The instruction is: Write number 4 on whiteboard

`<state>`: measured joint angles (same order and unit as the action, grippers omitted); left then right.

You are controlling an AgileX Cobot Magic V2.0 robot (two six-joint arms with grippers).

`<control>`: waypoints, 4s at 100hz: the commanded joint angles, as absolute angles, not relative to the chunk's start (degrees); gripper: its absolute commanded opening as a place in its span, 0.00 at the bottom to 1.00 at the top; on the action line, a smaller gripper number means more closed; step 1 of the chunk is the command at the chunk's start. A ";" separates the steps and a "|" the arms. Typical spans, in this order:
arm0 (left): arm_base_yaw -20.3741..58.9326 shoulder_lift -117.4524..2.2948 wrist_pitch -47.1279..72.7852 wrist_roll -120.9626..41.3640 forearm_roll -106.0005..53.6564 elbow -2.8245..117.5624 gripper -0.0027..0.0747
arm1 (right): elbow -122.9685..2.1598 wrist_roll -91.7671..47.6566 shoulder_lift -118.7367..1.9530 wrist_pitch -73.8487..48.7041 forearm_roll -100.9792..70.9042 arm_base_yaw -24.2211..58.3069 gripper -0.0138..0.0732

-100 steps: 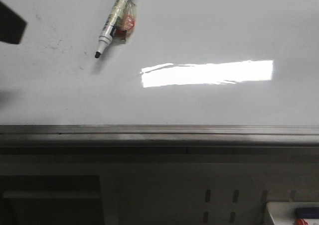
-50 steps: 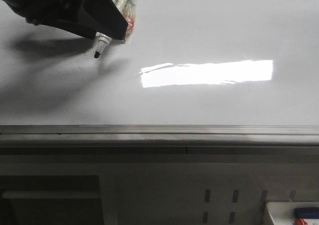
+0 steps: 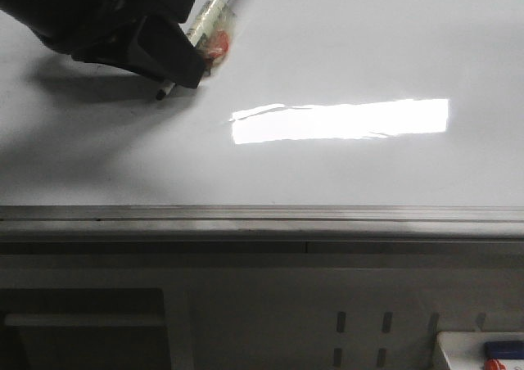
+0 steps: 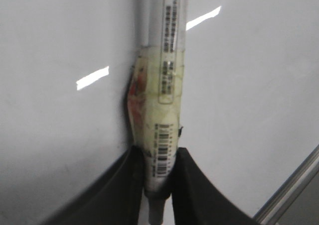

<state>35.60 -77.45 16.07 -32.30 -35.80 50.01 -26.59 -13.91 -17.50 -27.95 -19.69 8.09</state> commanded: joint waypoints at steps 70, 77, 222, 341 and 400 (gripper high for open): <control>48.67 -65.15 39.31 -54.41 -23.18 51.81 0.01 | -35.78 -64.74 -35.16 -39.12 -51.04 24.74 0.59; 48.67 -65.00 39.40 -56.91 -23.44 51.81 0.01 | -37.74 -65.20 -37.98 -39.12 -52.79 26.67 0.59; 48.47 -63.23 36.39 -64.64 -32.28 52.26 0.09 | -48.09 -72.64 -63.75 -38.54 -60.05 36.56 0.09; 36.33 -16.08 20.08 -41.77 -43.10 23.99 0.01 | -38.34 -71.90 -60.35 -2.88 -63.88 36.56 0.11; 36.33 -16.08 20.30 -41.77 -45.88 23.99 0.01 | -38.94 -71.90 -66.53 4.24 -73.81 36.22 0.11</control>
<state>36.46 -15.57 23.47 -42.30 -44.08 22.41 -37.27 -72.08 -65.92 1.53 -72.24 36.58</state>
